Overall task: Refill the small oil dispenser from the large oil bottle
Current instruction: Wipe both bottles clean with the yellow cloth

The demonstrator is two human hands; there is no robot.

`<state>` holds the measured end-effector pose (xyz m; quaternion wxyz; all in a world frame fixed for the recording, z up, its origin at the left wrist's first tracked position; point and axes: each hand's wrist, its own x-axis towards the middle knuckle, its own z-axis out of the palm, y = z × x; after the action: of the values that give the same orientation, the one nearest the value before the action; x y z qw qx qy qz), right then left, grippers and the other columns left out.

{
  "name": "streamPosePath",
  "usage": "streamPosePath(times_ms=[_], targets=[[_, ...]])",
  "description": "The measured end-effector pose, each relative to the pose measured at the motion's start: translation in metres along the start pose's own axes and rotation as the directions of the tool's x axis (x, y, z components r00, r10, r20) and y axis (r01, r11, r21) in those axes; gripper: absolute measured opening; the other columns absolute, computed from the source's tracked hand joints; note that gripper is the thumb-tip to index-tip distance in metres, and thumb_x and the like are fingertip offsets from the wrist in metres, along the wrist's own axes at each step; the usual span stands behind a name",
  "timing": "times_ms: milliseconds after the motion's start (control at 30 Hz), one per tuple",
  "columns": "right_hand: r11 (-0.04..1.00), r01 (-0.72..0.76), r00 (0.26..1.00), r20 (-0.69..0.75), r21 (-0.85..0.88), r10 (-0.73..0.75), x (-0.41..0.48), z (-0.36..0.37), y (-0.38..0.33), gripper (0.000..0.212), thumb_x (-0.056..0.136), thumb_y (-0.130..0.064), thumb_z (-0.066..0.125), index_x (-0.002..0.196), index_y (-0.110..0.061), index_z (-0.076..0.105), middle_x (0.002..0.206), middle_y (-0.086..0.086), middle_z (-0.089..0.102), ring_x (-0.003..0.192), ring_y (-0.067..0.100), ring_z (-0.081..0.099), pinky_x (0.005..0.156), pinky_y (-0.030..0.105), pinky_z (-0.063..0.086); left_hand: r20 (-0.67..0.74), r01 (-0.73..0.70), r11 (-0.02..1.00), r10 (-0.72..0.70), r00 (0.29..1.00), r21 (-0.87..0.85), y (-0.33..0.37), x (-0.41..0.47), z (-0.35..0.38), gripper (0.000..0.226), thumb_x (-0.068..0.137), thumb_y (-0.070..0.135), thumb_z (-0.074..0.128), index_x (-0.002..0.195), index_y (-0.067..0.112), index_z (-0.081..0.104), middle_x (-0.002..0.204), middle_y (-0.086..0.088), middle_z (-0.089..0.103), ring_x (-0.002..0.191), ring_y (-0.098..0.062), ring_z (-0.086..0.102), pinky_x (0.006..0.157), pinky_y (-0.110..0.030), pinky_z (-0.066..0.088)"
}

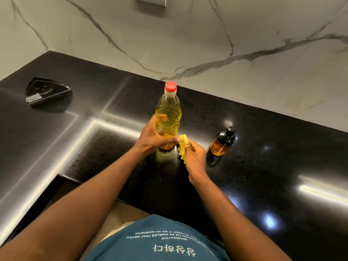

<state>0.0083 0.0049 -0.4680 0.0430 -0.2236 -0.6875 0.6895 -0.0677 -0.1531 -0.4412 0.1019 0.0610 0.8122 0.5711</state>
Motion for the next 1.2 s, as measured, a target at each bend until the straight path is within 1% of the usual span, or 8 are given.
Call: streamPosePath(times_ms=[167, 300, 433, 533, 667, 800, 967, 1200], targets=[[1.0, 0.025, 0.991, 0.129, -0.015, -0.022, -0.011, 0.016, -0.001, 0.041, 0.108, -0.047, 0.047, 0.143, -0.033, 0.062, 0.136, -0.008, 0.07, 0.127, 0.009, 0.064, 0.112, 0.043, 0.05, -0.094, -0.031, 0.999, 0.029, 0.995, -0.028, 0.002, -0.001, 0.004, 0.087, 0.056, 0.052, 0.099, 0.129, 0.032, 0.056, 0.116, 0.004, 0.073, 0.107, -0.017, 0.073, 0.092, -0.047, 0.06], [0.988, 0.135, 0.977, 0.178, -0.072, -0.121, -0.029, 0.029, -0.018, 0.07, 0.107, -0.063, 0.027, 0.166, -0.027, 0.023, 0.172, -0.008, 0.024, 0.158, 0.004, 0.021, 0.132, 0.038, 0.018, -0.228, -0.042, 0.997, 0.026, 0.973, -0.066, 0.025, -0.015, 0.004, 0.08, 0.058, 0.053, 0.096, 0.125, 0.027, 0.06, 0.109, 0.007, 0.074, 0.099, -0.008, 0.073, 0.087, -0.037, 0.063], [0.991, 0.101, 0.987, 0.133, -0.087, -0.089, -0.004, 0.032, -0.041, 0.086, 0.091, -0.089, 0.018, 0.145, -0.033, 0.057, 0.145, 0.001, 0.06, 0.137, 0.019, 0.055, 0.118, 0.052, 0.042, -0.245, -0.079, 0.986, 0.042, 0.969, -0.145, 0.045, -0.025, 0.002, 0.073, 0.062, 0.046, 0.097, 0.123, 0.022, 0.064, 0.108, 0.001, 0.076, 0.099, -0.013, 0.075, 0.086, -0.042, 0.064], [0.994, -0.08, 0.974, 0.219, 0.073, 0.063, 0.017, 0.026, -0.062, 0.095, 0.094, -0.086, 0.014, 0.118, -0.017, 0.075, 0.115, 0.013, 0.078, 0.11, 0.029, 0.074, 0.106, 0.056, 0.054, -0.267, -0.091, 0.98, 0.041, 0.963, -0.177, 0.056, -0.028, -0.003, 0.067, 0.066, 0.033, 0.098, 0.122, 0.02, 0.064, 0.108, 0.001, 0.076, 0.097, -0.013, 0.075, 0.086, -0.041, 0.064], [0.833, -0.401, 0.889, 0.382, 0.382, 0.252, 0.025, 0.019, -0.071, 0.1, 0.097, -0.081, 0.009, 0.135, -0.007, 0.065, 0.128, 0.019, 0.073, 0.123, 0.036, 0.068, 0.113, 0.053, 0.048, -0.262, -0.128, 0.974, 0.076, 0.962, -0.187, 0.064, -0.028, -0.006, 0.067, 0.069, 0.027, 0.097, 0.126, 0.017, 0.062, 0.111, -0.001, 0.075, 0.1, -0.014, 0.074, 0.086, -0.038, 0.064], [0.635, -0.533, 0.838, 0.454, 0.56, 0.303, 0.014, 0.029, -0.064, 0.098, 0.098, -0.081, 0.016, 0.139, -0.004, 0.062, 0.138, 0.024, 0.066, 0.134, 0.041, 0.059, 0.122, 0.059, 0.035, -0.32, -0.161, 0.967, 0.092, 0.943, -0.197, 0.065, -0.028, -0.007, 0.067, 0.068, 0.025, 0.097, 0.125, 0.017, 0.062, 0.111, 0.002, 0.075, 0.1, -0.009, 0.074, 0.087, -0.033, 0.063], [0.631, -0.562, 0.82, 0.456, 0.534, 0.345, -0.002, 0.033, -0.067, 0.1, 0.096, -0.083, 0.019, 0.136, -0.001, 0.061, 0.134, 0.026, 0.068, 0.131, 0.043, 0.06, 0.112, 0.057, 0.046, -0.338, -0.187, 0.975, 0.137, 0.931, -0.119, 0.065, -0.021, -0.017, 0.071, 0.067, 0.034, 0.098, 0.126, 0.019, 0.061, 0.112, 0.005, 0.075, 0.101, -0.006, 0.074, 0.087, -0.033, 0.063], [0.661, -0.491, 0.868, 0.384, 0.568, 0.315, -0.002, 0.018, -0.071, 0.092, 0.099, -0.078, 0.024, 0.132, -0.002, 0.063, 0.129, 0.02, 0.072, 0.127, 0.036, 0.063, 0.122, 0.057, 0.033, -0.34, -0.182, 0.974, 0.128, 0.932, -0.134, 0.068, -0.018, -0.027, 0.065, 0.07, 0.026, 0.095, 0.124, 0.021, 0.059, 0.109, 0.01, 0.071, 0.097, 0.004, 0.07, 0.077, -0.016, 0.058]])
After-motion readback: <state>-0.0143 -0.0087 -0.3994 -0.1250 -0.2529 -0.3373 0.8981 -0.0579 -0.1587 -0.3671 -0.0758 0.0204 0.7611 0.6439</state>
